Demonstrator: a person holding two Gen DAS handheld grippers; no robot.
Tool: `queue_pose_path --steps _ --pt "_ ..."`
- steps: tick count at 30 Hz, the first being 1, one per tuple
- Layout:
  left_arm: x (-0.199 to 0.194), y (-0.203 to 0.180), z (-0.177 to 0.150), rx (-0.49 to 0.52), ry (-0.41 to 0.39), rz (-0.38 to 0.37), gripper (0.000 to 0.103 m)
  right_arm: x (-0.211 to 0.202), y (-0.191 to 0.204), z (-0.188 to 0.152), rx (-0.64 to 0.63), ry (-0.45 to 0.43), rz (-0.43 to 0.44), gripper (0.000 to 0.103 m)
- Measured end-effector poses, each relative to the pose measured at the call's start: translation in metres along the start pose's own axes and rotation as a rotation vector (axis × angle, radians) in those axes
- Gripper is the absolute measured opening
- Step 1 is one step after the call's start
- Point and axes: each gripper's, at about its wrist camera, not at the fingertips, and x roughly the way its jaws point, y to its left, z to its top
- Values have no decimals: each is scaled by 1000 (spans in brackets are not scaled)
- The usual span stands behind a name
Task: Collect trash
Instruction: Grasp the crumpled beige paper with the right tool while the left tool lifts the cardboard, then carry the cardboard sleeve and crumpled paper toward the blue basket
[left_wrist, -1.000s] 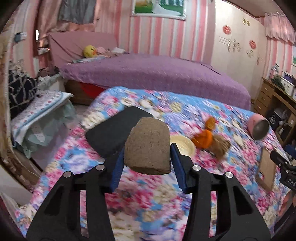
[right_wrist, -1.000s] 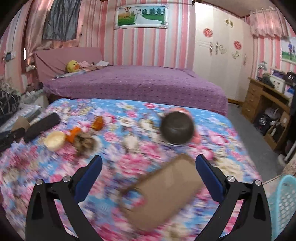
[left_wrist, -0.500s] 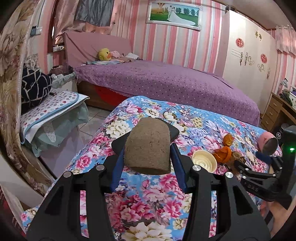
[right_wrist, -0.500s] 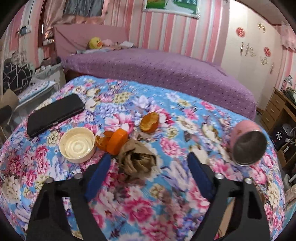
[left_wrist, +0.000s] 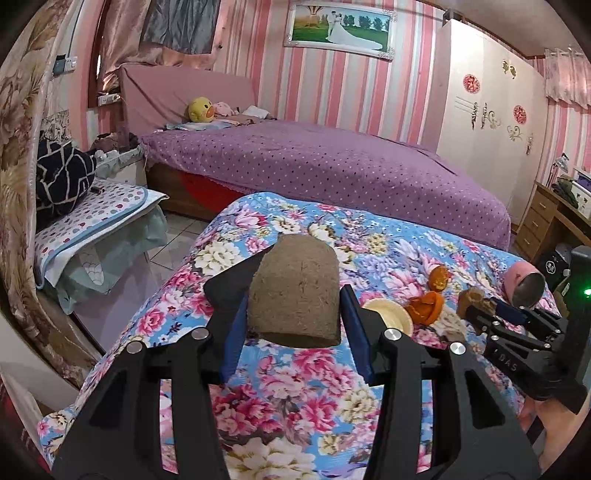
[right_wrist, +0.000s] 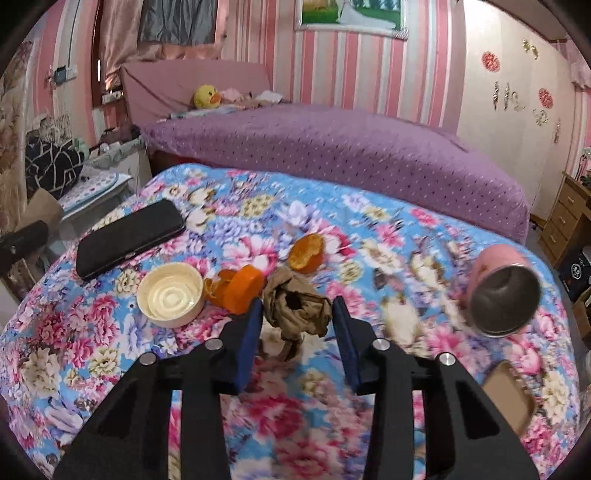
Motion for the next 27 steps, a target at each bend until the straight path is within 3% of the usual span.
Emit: queue_pose_path --steps 8,15,27 --pt "-10 -31 -10 54 19 -9 47 -40 -36 -1 6 -60 -56 39" --pt "-21 -50 -15 -1 55 -58 47 -82 -74 -9 29 -94 -98 39" --pt "-58 -97 -24 48 -7 -97 47 -155 -127 -48 38 -109 -189 39"
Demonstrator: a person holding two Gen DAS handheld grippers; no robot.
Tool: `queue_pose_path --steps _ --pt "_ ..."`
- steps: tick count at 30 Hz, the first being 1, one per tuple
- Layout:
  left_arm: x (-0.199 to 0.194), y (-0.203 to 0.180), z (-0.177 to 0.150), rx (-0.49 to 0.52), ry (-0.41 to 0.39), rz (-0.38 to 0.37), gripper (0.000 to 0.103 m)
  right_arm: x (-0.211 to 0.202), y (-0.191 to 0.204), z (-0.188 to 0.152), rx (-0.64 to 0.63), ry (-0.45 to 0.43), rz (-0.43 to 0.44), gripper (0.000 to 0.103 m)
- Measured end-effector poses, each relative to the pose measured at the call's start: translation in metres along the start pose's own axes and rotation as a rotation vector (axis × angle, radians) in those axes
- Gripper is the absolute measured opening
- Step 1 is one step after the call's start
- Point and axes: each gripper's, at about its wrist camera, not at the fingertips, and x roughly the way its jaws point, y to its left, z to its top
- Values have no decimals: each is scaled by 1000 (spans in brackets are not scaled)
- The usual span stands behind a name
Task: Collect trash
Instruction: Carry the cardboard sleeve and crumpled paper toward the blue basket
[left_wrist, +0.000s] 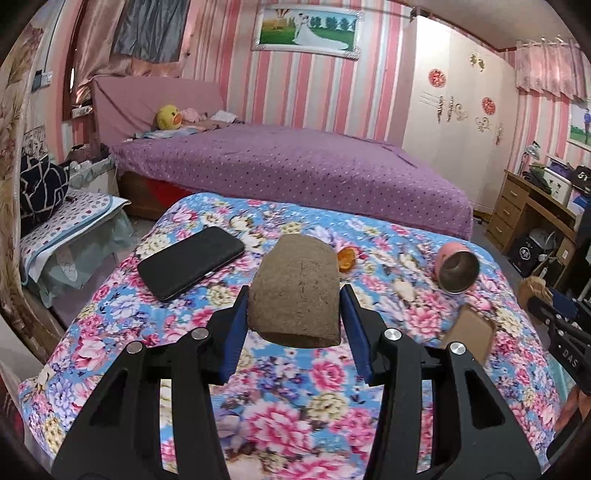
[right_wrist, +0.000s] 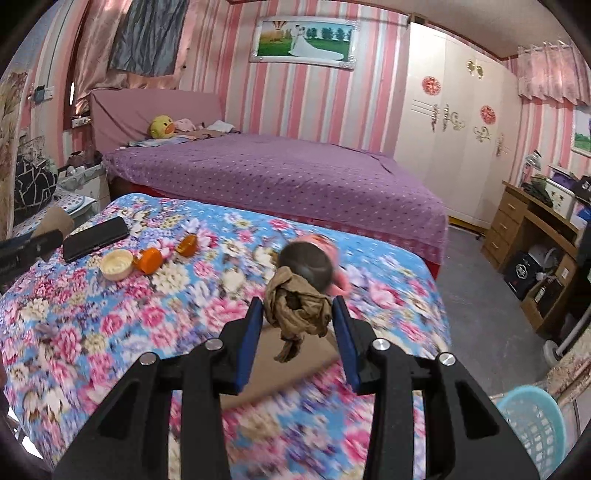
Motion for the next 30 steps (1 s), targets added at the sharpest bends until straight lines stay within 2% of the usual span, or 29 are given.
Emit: queue_pose_path --steps 7,12,16,21,30 --pt "-2 -29 -8 4 22 -39 47 -29 -44 -32 75 1 -45 39" --pt "-1 -52 -16 34 34 -53 47 -32 -68 -54 105 14 -51 39" --pt "-1 -79 -26 79 39 -51 47 -31 -86 -60 125 15 -42 39" --pt "-3 -111 -38 99 51 -89 47 -35 -111 -66 157 8 -48 39" --pt "-14 -188 -54 163 41 -144 47 -56 -177 -79 188 -25 -134 39"
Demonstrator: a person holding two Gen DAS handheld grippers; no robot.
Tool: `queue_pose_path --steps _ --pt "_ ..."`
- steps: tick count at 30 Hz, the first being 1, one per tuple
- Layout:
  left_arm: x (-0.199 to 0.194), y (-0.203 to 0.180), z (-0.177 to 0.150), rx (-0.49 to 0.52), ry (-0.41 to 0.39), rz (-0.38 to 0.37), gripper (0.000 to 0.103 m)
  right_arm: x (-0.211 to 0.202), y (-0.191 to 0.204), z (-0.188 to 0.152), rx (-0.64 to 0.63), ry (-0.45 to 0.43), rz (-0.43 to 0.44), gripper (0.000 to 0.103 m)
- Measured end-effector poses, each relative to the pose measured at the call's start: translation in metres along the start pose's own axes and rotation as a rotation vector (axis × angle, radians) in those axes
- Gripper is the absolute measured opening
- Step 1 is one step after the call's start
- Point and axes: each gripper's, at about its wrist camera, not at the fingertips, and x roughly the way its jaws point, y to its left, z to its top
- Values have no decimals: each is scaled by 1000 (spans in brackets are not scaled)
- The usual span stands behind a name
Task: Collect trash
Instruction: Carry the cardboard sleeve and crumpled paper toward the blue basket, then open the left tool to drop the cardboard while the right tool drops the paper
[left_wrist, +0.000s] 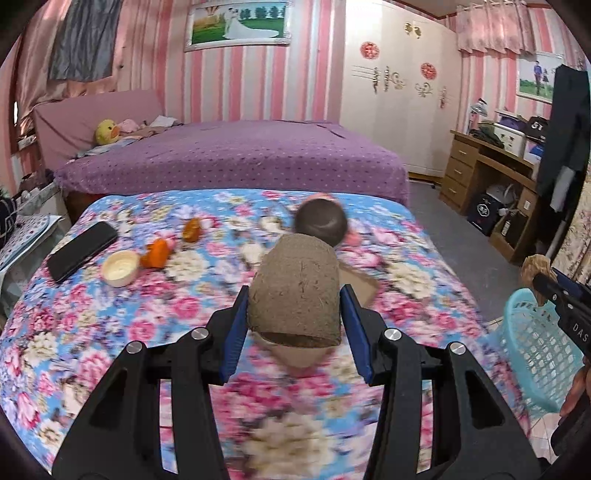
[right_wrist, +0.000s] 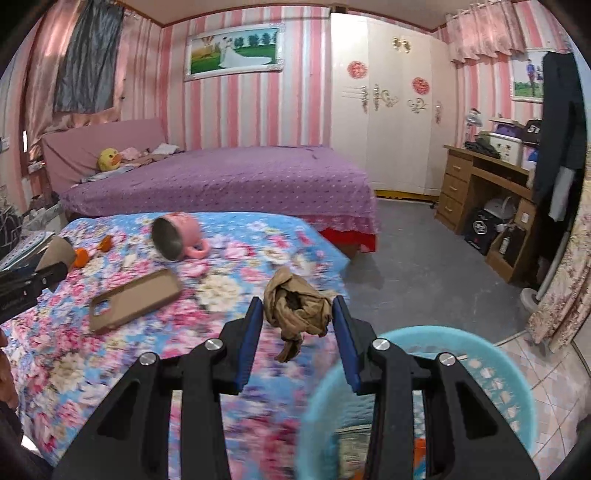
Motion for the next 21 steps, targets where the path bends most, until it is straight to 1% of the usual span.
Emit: queue_pose_path --steps 6,9,12,16,19,21 --pt "-5 -54 -4 20 -28 -46 47 -9 -54 -7 32 -9 -61 39" --pt "-9 -87 -6 57 -48 -68 48 -16 -77 -12 36 -12 -92 39" --pt "-12 -110 -9 82 -61 -95 48 -23 -102 -19 65 -14 -126 39" --pt "-9 -145 -21 122 -51 -158 48 -27 -127 -29 84 -17 -149 39" --pt "-3 -173 -35 165 -25 -201 48 -29 -138 -37 52 -10 -161 39" --pt "-1 -191 -42 186 -13 -224 48 -30 -146 -40 57 -7 -163 39"
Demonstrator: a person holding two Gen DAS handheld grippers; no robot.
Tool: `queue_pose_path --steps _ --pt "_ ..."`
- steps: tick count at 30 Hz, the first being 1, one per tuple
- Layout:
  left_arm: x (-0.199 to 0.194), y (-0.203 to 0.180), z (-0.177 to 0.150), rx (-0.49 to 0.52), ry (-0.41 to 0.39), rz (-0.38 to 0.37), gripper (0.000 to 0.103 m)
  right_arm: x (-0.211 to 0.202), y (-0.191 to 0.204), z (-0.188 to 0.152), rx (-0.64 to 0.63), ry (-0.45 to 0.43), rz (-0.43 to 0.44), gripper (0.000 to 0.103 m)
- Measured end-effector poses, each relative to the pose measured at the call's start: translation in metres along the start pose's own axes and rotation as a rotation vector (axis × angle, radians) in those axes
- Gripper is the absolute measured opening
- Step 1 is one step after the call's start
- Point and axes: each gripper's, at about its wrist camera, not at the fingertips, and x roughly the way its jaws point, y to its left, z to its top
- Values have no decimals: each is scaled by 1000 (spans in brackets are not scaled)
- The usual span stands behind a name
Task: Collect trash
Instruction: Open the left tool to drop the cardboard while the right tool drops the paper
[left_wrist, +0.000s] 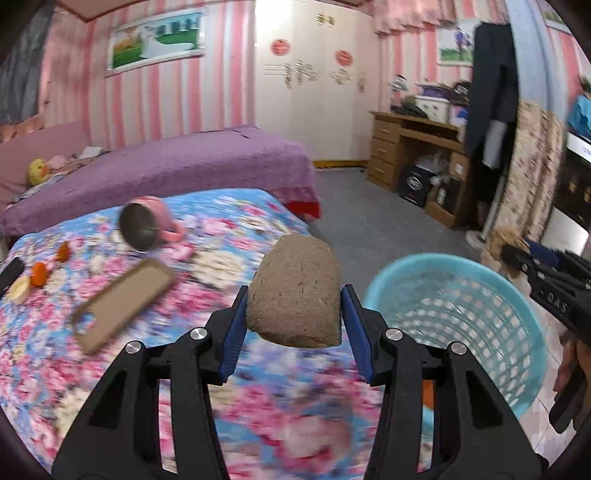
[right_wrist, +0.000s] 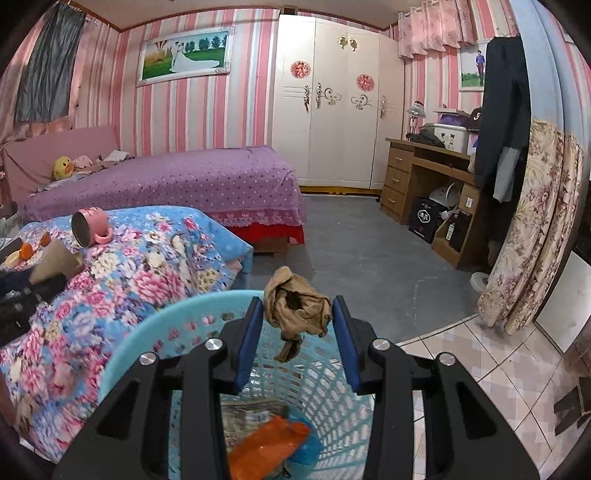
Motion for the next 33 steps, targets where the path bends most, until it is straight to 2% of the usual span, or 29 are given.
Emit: queue_pose_path --steps 5,9,12,13,16,22,28,31,33 --pt "17 -38 -1 3 25 -77 48 -3 -15 -1 37 -6 -14 39" --pt "26 -62 0 23 33 -100 48 -5 -23 -4 53 -9 -24 39" --pt "32 -72 1 18 53 -118 52 -6 -29 -6 58 -6 -40 39" --pt "34 -72 2 9 57 -125 58 -6 -31 -6 67 -5 -41 39" --pt "33 -65 6 -5 47 -108 82 -6 -35 -8 74 -4 -44 39" --pt "23 -36 14 -15 -12 -35 95 -6 -30 -9 67 -5 -35 39" --pt "13 -3 18 -54 -35 23 97 -8 -21 -11 57 -12 -32 40" --pt "10 9 17 -69 -30 31 97 -7 -15 -11 44 -12 -44 44" --pt "7 12 15 -60 -34 41 97 -9 -12 -10 38 -23 -54 59"
